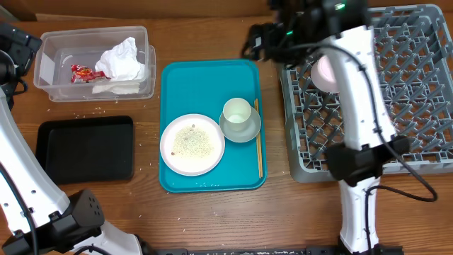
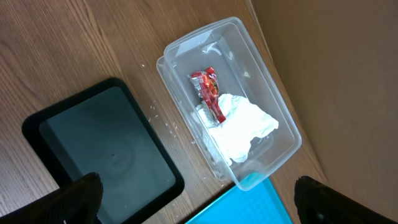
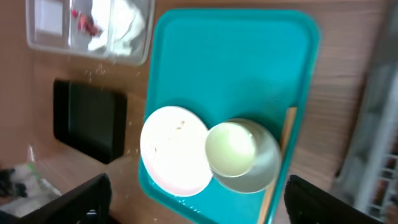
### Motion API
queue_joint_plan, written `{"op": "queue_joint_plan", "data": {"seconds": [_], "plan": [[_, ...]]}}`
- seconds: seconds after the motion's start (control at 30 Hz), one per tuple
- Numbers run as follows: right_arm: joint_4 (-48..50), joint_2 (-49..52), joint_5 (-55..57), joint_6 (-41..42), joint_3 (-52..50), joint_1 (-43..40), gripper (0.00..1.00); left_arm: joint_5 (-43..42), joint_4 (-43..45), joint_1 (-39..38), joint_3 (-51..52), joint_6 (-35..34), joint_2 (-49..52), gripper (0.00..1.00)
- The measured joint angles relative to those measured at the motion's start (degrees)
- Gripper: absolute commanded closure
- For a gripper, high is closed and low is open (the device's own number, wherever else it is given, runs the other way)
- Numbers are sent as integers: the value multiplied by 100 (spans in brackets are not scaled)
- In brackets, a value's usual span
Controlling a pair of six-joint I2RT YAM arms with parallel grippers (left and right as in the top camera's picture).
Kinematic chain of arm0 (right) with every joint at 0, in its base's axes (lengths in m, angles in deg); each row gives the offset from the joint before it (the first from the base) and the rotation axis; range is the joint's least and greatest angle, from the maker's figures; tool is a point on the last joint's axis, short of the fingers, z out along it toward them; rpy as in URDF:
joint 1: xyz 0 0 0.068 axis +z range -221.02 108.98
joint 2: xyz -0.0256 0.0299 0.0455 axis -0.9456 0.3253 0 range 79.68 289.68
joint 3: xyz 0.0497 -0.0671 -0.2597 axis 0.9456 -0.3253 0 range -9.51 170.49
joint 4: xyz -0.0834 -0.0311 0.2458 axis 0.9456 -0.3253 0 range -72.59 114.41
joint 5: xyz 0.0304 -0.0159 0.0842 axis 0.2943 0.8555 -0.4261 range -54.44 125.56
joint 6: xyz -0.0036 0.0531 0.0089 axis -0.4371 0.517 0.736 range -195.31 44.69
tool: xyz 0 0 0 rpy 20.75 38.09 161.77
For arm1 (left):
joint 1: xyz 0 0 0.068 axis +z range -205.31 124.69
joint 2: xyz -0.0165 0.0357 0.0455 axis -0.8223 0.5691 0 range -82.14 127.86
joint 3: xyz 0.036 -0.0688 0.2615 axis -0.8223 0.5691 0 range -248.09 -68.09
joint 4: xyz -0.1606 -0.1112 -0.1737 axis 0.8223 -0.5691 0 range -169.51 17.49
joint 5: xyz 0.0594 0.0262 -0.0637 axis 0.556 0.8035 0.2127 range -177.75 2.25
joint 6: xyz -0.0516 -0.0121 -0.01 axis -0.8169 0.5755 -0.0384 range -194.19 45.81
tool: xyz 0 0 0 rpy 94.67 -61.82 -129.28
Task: Sort waste into correct bins and load items into the dishwasher
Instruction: 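Lower the right gripper into the white cup and grasp it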
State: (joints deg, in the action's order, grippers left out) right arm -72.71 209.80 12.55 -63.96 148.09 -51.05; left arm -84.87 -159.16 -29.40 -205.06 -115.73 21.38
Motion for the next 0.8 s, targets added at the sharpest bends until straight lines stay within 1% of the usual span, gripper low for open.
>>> {"op": "queue_joint_plan", "data": {"seconds": [0.17,0.23,0.33,0.4,0.5,0.57,0.7,0.73,0.8], "plan": [[0,-17,767,63,-20,793,1,0,0,0,0,0,0,0],[7,-122,1040,68,-179,1086,0,0,0,0,0,0,0,0],[4,-538,1322,68,-876,1416,0,0,2,0,0,0,0,0],[4,-938,1434,63,-1528,1545,0,0,2,0,0,0,0,0],[-15,-1585,1366,55,-2479,1606,0,0,0,0,0,0,0,0],[-42,-1849,1235,57,-2813,1611,0,0,0,0,0,0,0,0],[111,-1993,1025,63,-2957,1613,0,0,0,0,0,0,0,0],[256,-1991,990,61,-2973,1613,0,0,0,0,0,0,0,0],[522,-1985,957,59,-3029,1620,10,0,0,0,0,0,0,0]]}}
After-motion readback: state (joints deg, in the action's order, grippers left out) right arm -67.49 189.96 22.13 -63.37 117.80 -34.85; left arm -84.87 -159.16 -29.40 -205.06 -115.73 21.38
